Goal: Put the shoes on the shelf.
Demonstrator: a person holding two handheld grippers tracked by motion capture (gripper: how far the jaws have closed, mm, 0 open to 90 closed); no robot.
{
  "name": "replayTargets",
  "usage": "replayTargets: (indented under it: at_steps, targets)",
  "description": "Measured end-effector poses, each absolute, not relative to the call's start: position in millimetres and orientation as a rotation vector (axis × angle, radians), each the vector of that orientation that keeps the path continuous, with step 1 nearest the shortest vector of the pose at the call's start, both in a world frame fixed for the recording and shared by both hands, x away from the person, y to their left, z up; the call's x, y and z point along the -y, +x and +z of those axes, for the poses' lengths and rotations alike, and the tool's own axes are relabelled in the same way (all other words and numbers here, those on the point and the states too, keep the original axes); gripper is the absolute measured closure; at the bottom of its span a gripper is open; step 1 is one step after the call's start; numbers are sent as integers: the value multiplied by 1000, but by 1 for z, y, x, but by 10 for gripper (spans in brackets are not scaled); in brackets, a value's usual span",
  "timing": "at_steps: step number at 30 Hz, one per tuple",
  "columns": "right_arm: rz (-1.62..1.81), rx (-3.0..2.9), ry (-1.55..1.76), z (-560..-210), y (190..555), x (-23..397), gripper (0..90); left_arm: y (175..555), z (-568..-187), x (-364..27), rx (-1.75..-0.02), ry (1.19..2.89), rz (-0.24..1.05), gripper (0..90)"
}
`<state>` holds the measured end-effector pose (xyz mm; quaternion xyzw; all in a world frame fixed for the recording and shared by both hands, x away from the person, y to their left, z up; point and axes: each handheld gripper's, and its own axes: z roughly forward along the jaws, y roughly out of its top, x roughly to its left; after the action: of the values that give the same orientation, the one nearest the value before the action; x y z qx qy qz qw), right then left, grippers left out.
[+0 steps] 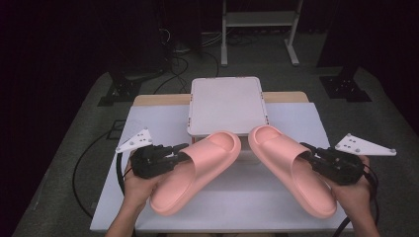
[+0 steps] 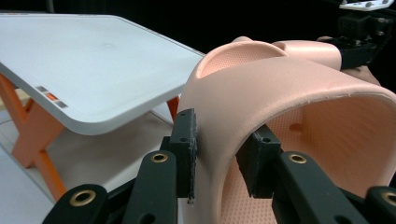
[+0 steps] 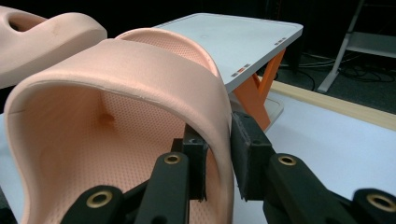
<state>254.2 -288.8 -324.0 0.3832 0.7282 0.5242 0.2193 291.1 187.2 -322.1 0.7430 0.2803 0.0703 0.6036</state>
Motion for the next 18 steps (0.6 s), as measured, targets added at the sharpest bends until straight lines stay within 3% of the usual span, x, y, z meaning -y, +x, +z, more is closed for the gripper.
replayTargets:
  at_steps: [18]
  targets:
    - [1455,-2017,1062,-301,283,278,757,322,-300,-190,-706,1697,163,694]
